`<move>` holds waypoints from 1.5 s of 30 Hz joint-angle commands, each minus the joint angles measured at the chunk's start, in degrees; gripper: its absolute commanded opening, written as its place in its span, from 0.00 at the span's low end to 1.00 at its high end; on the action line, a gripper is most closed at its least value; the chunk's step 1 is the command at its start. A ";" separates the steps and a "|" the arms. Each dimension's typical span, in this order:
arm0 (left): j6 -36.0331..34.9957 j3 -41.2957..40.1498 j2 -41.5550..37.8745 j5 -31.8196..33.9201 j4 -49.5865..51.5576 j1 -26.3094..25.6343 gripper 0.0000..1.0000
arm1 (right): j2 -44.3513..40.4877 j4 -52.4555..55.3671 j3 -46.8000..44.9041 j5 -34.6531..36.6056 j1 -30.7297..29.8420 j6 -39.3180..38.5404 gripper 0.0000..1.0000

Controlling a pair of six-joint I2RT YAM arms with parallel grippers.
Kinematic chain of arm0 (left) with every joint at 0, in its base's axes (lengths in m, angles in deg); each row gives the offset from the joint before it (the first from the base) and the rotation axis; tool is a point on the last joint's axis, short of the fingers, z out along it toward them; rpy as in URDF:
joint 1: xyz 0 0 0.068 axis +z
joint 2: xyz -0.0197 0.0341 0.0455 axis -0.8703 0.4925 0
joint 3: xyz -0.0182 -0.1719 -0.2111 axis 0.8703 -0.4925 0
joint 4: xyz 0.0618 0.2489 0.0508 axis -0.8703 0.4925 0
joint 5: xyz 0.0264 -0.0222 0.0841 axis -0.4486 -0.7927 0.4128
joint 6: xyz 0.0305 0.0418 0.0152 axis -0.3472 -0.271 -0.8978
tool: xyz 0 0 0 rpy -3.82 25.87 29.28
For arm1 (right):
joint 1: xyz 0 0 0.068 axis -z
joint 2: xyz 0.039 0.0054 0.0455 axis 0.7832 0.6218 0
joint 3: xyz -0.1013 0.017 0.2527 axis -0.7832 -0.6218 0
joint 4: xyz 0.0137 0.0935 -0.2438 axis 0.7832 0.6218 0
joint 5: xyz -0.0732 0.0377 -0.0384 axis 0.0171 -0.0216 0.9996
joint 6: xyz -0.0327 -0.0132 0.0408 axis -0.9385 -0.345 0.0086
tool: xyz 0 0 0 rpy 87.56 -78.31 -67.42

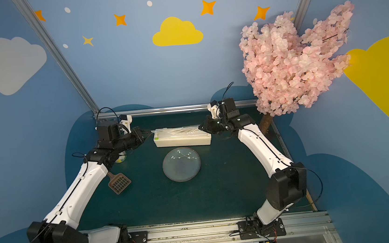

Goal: Wrap the plate with plastic wrap
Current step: Cover the plate with plastic wrap.

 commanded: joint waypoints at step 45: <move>5.49 -39.57 -16.19 5.69 5.65 -5.11 0.03 | 0.26 -6.52 -34.04 0.84 -13.66 -2.18 0.00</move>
